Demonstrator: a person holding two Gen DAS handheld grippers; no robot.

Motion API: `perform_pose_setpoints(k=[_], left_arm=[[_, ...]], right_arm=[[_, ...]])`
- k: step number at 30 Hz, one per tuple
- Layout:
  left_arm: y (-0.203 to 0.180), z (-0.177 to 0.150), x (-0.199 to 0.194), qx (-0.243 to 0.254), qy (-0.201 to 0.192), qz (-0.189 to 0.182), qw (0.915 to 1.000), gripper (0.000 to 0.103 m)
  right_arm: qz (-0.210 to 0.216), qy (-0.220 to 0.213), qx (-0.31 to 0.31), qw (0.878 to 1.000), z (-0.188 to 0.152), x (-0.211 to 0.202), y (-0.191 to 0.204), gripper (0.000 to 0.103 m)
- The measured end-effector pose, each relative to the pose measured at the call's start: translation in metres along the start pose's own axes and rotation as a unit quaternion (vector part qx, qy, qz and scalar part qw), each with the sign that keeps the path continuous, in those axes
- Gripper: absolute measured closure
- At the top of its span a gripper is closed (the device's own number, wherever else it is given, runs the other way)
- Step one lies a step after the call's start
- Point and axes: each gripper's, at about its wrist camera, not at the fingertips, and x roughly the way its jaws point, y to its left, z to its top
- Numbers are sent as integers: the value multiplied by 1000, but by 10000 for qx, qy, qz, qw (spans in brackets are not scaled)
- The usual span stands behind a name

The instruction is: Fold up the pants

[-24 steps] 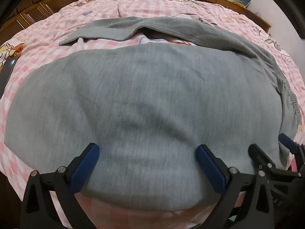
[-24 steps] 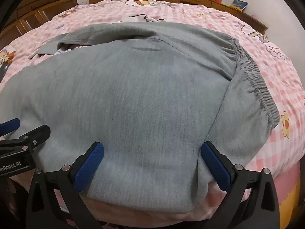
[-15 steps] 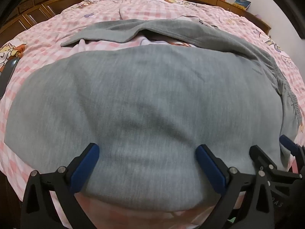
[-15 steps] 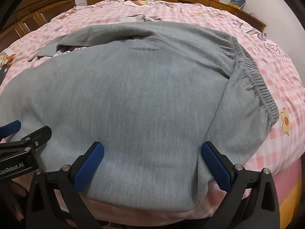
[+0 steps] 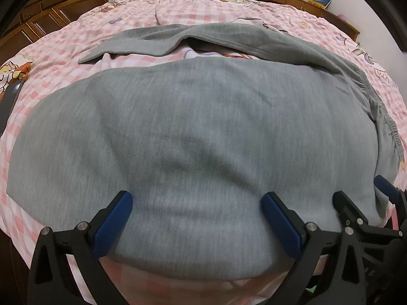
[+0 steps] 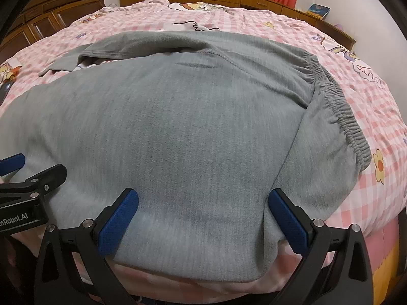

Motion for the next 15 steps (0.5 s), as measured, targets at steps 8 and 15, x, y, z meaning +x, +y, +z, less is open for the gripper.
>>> perform_pose_setpoints(k=[8, 15], left_arm=[[-2, 0, -1, 3, -18, 17, 10000, 0], [-2, -1, 0, 5, -24, 15, 10000, 0]], right_arm=[[22, 77, -37, 10000, 0, 1, 0, 0], [13, 71, -42, 10000, 0, 1, 0, 0]])
